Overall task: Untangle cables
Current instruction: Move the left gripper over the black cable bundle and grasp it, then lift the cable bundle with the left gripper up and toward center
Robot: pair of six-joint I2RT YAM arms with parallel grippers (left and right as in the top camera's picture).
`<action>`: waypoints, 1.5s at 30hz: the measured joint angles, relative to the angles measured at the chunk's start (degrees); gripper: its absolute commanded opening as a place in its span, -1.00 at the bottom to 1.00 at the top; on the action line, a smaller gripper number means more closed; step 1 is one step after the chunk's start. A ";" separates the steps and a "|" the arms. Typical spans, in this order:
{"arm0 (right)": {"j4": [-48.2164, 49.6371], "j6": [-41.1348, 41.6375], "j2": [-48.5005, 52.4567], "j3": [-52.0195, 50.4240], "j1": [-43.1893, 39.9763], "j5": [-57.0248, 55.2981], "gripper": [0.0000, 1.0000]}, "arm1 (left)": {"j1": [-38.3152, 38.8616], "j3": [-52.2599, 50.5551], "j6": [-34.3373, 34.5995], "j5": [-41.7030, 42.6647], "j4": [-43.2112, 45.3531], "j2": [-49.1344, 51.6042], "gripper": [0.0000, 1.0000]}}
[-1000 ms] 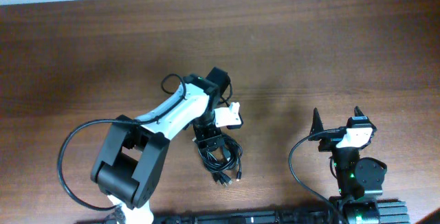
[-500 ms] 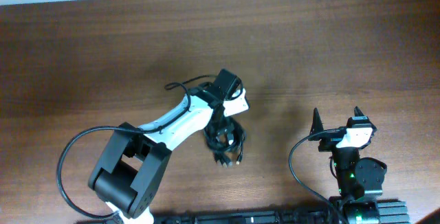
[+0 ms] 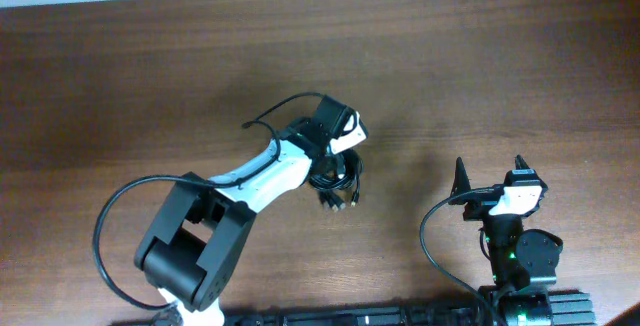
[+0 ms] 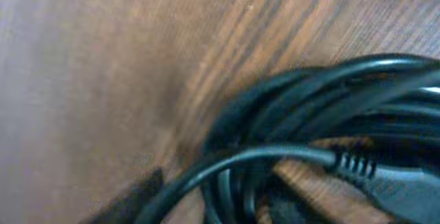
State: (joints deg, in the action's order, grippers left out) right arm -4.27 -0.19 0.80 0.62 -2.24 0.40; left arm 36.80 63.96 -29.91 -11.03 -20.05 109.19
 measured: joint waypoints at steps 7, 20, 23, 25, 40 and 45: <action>0.00 -0.02 0.00 -0.02 0.00 0.00 0.97 | 0.00 -0.07 0.13 -0.04 0.39 -0.20 -1.00; 0.00 0.00 0.00 -0.02 0.00 0.00 0.97 | -12.44 5.31 11.56 1.55 2.75 -12.81 -1.00; 0.00 0.04 0.00 -0.02 0.00 0.00 0.97 | -16.06 5.79 12.41 4.81 5.11 -16.11 -1.00; 0.00 0.00 0.00 -0.02 0.00 0.00 0.97 | -17.99 5.81 13.09 7.21 8.00 -16.65 -1.00; 6.14 -0.02 0.00 -0.02 0.00 0.55 0.97 | -21.18 5.79 28.35 26.36 24.59 -16.70 -1.00; 8.83 2.99 0.00 0.28 0.00 3.39 0.97 | -21.18 5.79 29.62 31.32 30.42 -16.74 -1.00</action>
State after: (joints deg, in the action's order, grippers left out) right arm 4.56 2.81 0.80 0.91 -2.24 3.79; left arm 15.62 69.76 -0.30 20.29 10.37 92.44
